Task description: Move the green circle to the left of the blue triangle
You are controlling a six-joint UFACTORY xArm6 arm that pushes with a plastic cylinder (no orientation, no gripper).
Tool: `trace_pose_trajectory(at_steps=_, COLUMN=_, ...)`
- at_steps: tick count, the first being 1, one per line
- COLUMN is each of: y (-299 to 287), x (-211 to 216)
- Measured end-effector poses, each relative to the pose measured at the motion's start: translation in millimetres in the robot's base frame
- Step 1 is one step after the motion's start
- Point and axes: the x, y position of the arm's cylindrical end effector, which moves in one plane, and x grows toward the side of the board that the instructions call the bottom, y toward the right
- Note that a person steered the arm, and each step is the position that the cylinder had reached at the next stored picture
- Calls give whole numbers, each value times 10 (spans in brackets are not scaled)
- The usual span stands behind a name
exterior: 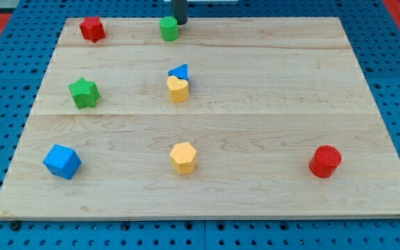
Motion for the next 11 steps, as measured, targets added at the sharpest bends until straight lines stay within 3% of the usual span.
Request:
trace_pose_trajectory(at_steps=1, y=-282, x=822)
trace_pose_trajectory(at_steps=2, y=39, x=348)
trace_pose_trajectory(at_steps=3, y=-614, x=306)
trace_pose_trajectory(at_steps=4, y=-897, x=846)
trace_pose_trajectory(at_steps=5, y=-559, x=1549)
trace_pose_trajectory(at_steps=7, y=-349, x=910)
trace_pose_trajectory(at_steps=10, y=215, x=1093)
trace_pose_trajectory(at_steps=11, y=932, x=1160)
